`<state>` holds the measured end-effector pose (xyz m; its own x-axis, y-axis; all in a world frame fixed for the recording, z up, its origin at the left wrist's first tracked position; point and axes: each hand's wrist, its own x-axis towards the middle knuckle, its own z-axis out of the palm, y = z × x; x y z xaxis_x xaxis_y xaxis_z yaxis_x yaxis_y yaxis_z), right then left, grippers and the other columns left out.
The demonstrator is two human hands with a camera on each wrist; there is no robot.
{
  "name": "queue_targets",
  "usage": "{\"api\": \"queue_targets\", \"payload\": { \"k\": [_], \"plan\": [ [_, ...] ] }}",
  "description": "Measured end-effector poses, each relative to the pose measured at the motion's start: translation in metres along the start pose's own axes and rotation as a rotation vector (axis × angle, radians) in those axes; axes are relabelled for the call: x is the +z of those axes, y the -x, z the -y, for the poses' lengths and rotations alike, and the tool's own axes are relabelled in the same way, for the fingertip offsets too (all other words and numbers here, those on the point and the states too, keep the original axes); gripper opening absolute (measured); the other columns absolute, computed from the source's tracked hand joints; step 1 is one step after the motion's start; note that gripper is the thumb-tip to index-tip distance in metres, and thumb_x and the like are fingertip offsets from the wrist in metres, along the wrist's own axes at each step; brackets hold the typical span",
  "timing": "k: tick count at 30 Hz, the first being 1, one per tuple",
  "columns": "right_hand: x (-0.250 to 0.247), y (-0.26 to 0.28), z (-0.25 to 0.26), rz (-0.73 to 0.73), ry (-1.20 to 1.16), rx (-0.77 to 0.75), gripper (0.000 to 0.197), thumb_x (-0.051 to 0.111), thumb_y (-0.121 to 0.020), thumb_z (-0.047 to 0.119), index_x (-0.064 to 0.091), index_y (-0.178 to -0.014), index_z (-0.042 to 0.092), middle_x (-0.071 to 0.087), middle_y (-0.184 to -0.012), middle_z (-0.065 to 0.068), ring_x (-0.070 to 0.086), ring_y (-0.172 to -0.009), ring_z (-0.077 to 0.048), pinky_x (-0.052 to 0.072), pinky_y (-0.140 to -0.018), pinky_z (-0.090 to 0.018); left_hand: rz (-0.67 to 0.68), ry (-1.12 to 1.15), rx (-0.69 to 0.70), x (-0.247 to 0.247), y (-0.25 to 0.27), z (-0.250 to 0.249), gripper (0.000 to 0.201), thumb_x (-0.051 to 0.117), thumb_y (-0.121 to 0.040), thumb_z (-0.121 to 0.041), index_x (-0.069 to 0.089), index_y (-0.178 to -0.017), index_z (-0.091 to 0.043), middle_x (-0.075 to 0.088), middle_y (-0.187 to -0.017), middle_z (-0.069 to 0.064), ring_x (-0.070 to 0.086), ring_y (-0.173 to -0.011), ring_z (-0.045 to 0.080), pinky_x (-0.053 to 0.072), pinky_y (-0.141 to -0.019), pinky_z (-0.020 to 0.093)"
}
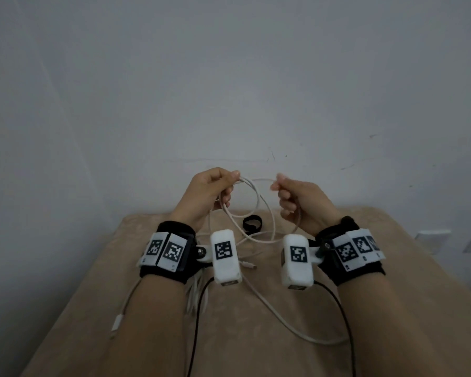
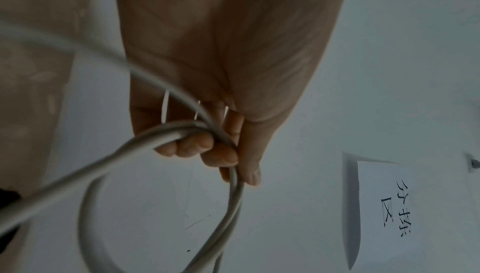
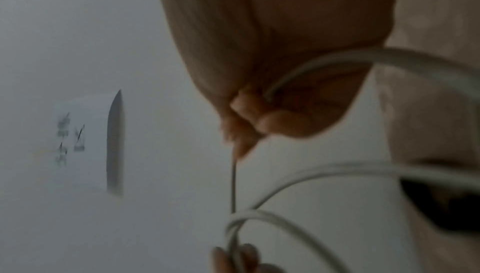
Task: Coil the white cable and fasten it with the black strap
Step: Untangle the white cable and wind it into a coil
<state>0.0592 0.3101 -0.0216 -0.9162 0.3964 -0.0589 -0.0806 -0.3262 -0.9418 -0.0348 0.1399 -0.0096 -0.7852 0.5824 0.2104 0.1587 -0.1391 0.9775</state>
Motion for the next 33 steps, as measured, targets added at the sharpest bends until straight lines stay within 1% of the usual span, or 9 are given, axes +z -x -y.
{"api": "queue_targets", "payload": {
  "k": [4,8,12,14,17,20,24,28,33],
  "plan": [
    [-0.011,-0.007,-0.005,-0.31,-0.398,0.007,0.033,0.044,-0.101,0.025,0.056,-0.073,0.011,0.047,-0.045,0.008,0.04,-0.034,-0.004,0.04,-0.038,-0.015,-0.138,0.078,-0.017,-0.005,-0.002,0.001,0.016,0.059,-0.092,-0.018,0.056,-0.08,-0.01,0.049,-0.052,-0.005,0.04,-0.041,0.008,0.042,-0.048,0.023],
    [-0.017,-0.005,-0.006,-0.385,-0.018,0.029,0.02,0.047,-0.095,0.01,0.066,-0.101,0.007,0.064,-0.083,-0.004,0.058,-0.068,-0.016,0.049,-0.06,-0.029,-0.123,0.157,-0.043,-0.006,0.0,-0.001,0.015,0.058,-0.093,-0.017,0.054,-0.081,-0.009,0.048,-0.057,-0.001,0.036,-0.038,0.006,0.04,-0.043,0.02],
    [0.002,0.004,0.0,-0.174,0.358,-0.093,0.03,0.055,-0.094,0.036,0.061,-0.117,0.018,0.068,-0.106,0.001,0.06,-0.093,-0.01,0.043,-0.076,-0.024,0.016,0.123,-0.049,0.001,0.003,-0.004,0.014,0.057,-0.093,-0.016,0.054,-0.081,-0.011,0.051,-0.056,-0.001,0.032,-0.037,0.006,0.032,-0.04,0.017],
    [0.01,0.009,0.0,-0.073,0.451,-0.195,0.023,0.06,-0.091,0.034,0.066,-0.107,0.018,0.069,-0.087,0.003,0.062,-0.078,-0.004,0.046,-0.064,-0.011,0.018,0.112,-0.039,0.001,0.003,-0.005,0.013,0.058,-0.092,-0.017,0.055,-0.081,-0.01,0.054,-0.055,0.0,0.033,-0.036,0.007,0.031,-0.04,0.018],
    [0.009,0.009,-0.002,-0.123,0.28,-0.207,0.018,0.062,-0.091,0.026,0.072,-0.086,0.012,0.053,-0.056,0.005,0.055,-0.053,-0.009,0.052,-0.058,-0.022,-0.059,0.118,-0.02,-0.003,0.003,-0.003,0.014,0.059,-0.092,-0.017,0.057,-0.084,-0.006,0.064,-0.059,0.004,0.044,-0.038,0.008,0.04,-0.041,0.019],
    [-0.004,0.003,-0.002,-0.374,-0.079,-0.116,0.02,0.058,-0.094,0.026,0.07,-0.084,0.012,0.051,-0.054,0.004,0.047,-0.041,-0.008,0.048,-0.047,-0.02,-0.133,0.184,-0.038,-0.007,-0.001,0.002,0.016,0.058,-0.093,-0.016,0.058,-0.086,-0.001,0.071,-0.073,0.01,0.067,-0.057,0.015,0.056,-0.054,0.023],
    [-0.018,0.0,0.005,-0.587,-0.31,-0.173,0.023,0.052,-0.096,0.028,0.068,-0.091,0.014,0.053,-0.062,0.004,0.041,-0.041,-0.008,0.041,-0.045,-0.018,-0.147,0.226,-0.08,-0.007,-0.006,0.008,0.018,0.054,-0.096,-0.018,0.055,-0.088,-0.002,0.067,-0.09,0.017,0.07,-0.082,0.024,0.058,-0.078,0.036],
    [-0.019,0.005,0.014,-0.414,-0.381,-0.241,0.023,0.047,-0.097,0.03,0.066,-0.095,0.016,0.05,-0.057,0.007,0.038,-0.04,-0.008,0.038,-0.045,-0.017,-0.157,0.309,-0.139,-0.005,-0.005,0.004,0.01,0.049,-0.098,-0.012,0.054,-0.097,-0.003,0.065,-0.097,0.019,0.066,-0.093,0.029,0.053,-0.09,0.04],
    [-0.009,0.009,0.021,-0.199,-0.447,-0.276,0.022,0.047,-0.097,0.025,0.065,-0.093,0.012,0.049,-0.056,0.004,0.04,-0.043,-0.01,0.041,-0.046,-0.02,-0.047,0.043,-0.214,-0.007,-0.004,0.009,0.021,0.054,-0.087,0.012,0.059,-0.102,-0.002,0.062,-0.099,0.015,0.061,-0.095,0.025,0.05,-0.092,0.033]
  ]
}}
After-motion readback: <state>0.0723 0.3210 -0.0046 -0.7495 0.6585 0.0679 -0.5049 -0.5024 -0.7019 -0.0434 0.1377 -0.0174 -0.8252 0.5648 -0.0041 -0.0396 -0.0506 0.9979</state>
